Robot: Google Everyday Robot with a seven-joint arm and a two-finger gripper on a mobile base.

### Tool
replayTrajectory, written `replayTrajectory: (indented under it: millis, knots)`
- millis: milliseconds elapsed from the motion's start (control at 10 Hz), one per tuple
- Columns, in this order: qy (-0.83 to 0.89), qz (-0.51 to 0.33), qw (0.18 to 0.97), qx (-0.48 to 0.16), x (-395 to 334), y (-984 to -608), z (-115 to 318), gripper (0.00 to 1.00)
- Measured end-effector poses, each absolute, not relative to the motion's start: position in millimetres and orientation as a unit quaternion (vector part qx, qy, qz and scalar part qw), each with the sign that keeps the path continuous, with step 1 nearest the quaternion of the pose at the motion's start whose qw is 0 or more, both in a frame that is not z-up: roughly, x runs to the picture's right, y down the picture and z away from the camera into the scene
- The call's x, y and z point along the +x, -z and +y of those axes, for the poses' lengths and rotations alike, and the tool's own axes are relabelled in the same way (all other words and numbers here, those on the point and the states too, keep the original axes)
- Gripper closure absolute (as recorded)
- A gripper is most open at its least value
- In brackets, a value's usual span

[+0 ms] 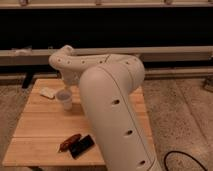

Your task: Place the ceramic cup in the ceramic bowl

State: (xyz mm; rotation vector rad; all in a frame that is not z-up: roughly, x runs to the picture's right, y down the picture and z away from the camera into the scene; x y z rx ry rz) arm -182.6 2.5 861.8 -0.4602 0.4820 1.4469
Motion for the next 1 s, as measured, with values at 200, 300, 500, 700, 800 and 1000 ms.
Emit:
replayTrajectory:
  millis: [200,300,500,700,800,1000]
  knots:
    - [-0.650,0.216,0.699,-0.206,-182.5,-861.1,2.2,0.37]
    - [-0.650,0.215,0.699,-0.206,-182.5,-860.7,1.8,0.37]
    - [-0.651,0.215,0.698,-0.206,-182.5,-860.3,1.4,0.37]
    - [-0.652,0.214,0.698,-0.206,-182.9,-860.5,1.5,0.37]
    - [-0.652,0.213,0.698,-0.206,-182.9,-861.0,1.6,0.37]
    - [-0.652,0.213,0.697,-0.207,-182.9,-861.6,1.9,0.25]
